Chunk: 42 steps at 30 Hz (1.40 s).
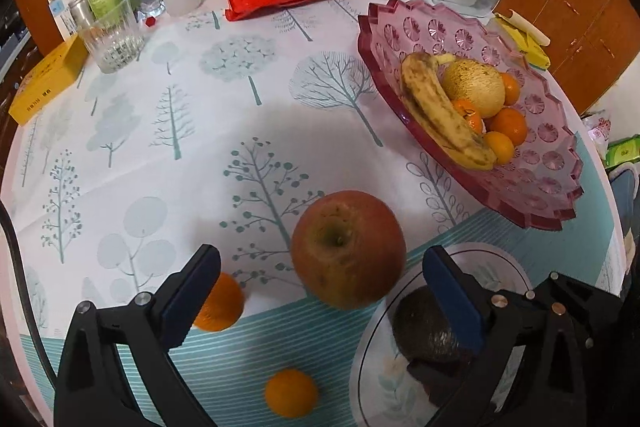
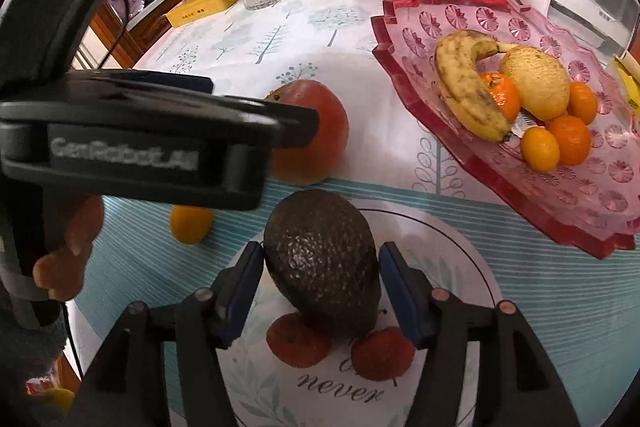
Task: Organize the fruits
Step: 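Grasp the avocado with the right gripper while the left gripper grasps the red apple, then carry the apple in the left gripper and avocado in the right gripper over the pink bowl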
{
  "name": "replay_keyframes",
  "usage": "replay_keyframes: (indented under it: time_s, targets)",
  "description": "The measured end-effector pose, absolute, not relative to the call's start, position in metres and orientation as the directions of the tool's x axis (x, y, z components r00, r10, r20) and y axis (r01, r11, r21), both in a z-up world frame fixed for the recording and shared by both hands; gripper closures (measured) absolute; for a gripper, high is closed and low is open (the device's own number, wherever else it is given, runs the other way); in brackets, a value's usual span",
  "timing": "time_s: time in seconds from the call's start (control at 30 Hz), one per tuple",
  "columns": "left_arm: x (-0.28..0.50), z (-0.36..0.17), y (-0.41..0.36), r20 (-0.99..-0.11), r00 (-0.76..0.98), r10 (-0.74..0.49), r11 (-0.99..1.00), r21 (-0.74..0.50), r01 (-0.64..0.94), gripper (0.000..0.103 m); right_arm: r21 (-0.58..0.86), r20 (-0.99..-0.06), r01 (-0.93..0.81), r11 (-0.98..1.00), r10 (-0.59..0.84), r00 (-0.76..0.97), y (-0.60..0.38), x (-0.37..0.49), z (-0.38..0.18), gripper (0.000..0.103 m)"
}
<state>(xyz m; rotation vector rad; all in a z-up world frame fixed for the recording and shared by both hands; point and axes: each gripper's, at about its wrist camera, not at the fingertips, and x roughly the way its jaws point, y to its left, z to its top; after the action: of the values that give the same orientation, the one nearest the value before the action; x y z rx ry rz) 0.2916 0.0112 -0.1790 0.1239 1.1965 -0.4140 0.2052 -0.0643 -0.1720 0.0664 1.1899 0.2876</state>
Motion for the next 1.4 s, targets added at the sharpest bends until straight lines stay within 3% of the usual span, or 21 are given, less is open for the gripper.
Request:
replay_keyframes:
  time_s: [0.27, 0.47, 0.87, 1.4]
  targets:
    - [0.302, -0.196, -0.002, -0.933, 0.276, -0.233, 0.924, -0.123, 0.362, 0.016, 0.219, -0.900, -0.192, 0.957, 0.274, 0.340, -0.073, 0.203, -0.172, 0.044]
    - [0.304, -0.203, -0.013, -0.938, 0.254, -0.237, 0.919, -0.131, 0.371, 0.036, 0.221, -0.895, -0.192, 0.956, 0.277, 0.348, -0.079, 0.201, -0.172, 0.044]
    - [0.288, -0.189, -0.010, -0.931, 0.313, -0.188, 0.932, -0.068, 0.356, 0.037, 0.229, -0.878, -0.173, 0.958, 0.280, 0.389, -0.093, 0.192, -0.164, 0.044]
    - [0.240, -0.095, 0.024, -0.883, 0.429, -0.192, 0.948, -0.053, 0.315, 0.037, 0.223, -0.808, -0.181, 0.958, 0.286, 0.515, -0.096, 0.164, -0.102, 0.044]
